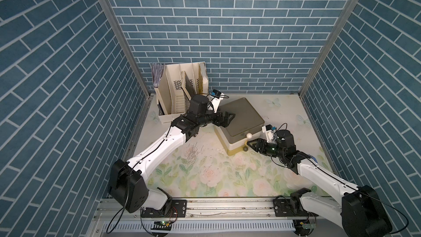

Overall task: Take the keys out of the drawer
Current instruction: Open the drawer in the storage box.

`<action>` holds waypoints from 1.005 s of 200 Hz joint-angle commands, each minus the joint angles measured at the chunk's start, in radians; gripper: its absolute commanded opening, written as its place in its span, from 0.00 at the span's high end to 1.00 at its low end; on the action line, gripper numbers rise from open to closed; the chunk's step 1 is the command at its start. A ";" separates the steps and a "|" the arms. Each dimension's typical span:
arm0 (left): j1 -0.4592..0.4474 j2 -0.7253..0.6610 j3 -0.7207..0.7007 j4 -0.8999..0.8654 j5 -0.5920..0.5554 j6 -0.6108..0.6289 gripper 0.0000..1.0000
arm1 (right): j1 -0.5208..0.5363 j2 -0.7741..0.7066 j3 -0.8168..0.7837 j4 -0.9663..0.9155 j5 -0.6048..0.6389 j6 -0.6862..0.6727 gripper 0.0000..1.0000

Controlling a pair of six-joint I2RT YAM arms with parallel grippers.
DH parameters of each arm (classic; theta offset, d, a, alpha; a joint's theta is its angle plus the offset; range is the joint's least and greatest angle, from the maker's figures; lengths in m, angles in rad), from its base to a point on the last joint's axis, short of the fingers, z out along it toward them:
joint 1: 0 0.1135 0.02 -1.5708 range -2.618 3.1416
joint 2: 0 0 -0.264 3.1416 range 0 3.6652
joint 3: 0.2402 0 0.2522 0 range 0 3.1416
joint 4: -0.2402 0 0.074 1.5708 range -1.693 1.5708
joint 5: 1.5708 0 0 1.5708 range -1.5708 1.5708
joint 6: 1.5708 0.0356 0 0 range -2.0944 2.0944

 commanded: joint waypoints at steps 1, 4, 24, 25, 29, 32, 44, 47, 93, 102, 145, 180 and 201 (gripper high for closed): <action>-0.008 0.014 0.033 -0.015 0.023 0.020 0.00 | 0.008 0.019 -0.015 0.071 0.024 0.034 0.44; -0.008 0.018 0.036 -0.015 0.024 0.020 0.00 | 0.008 0.020 -0.016 0.077 0.025 0.035 0.44; -0.009 0.035 0.049 -0.024 0.030 0.024 0.00 | 0.010 0.033 -0.028 0.116 0.034 0.053 0.46; -0.010 0.036 0.049 -0.024 0.030 0.024 0.00 | 0.009 0.034 -0.029 0.119 0.034 0.054 0.47; -0.009 0.037 0.052 -0.026 0.032 0.026 0.00 | 0.010 0.036 -0.032 0.128 0.034 0.058 0.47; -0.010 0.040 0.054 -0.026 0.031 0.026 0.00 | 0.011 0.038 -0.033 0.134 0.036 0.061 0.48; -0.010 0.046 0.061 -0.031 0.032 0.028 0.00 | 0.011 0.047 -0.038 0.158 0.036 0.069 0.49; -0.010 0.047 0.063 -0.032 0.033 0.030 0.00 | 0.012 0.050 -0.038 0.164 0.036 0.071 0.49; -0.011 0.075 0.075 -0.048 0.039 0.039 0.00 | 0.027 0.086 -0.027 0.207 0.044 0.082 0.53; -0.011 0.079 0.074 -0.050 0.040 0.039 0.00 | 0.029 0.091 -0.026 0.213 0.047 0.085 0.54; -0.011 0.100 0.075 -0.063 0.039 0.048 0.00 | 0.033 0.086 -0.025 0.226 0.075 0.088 0.57; -0.013 0.112 0.075 -0.064 0.040 0.047 0.00 | 0.032 0.058 -0.040 0.250 0.113 0.090 0.64; -0.012 0.113 0.079 -0.065 0.041 0.047 0.00 | 0.032 0.047 -0.057 0.279 0.129 0.096 0.66</action>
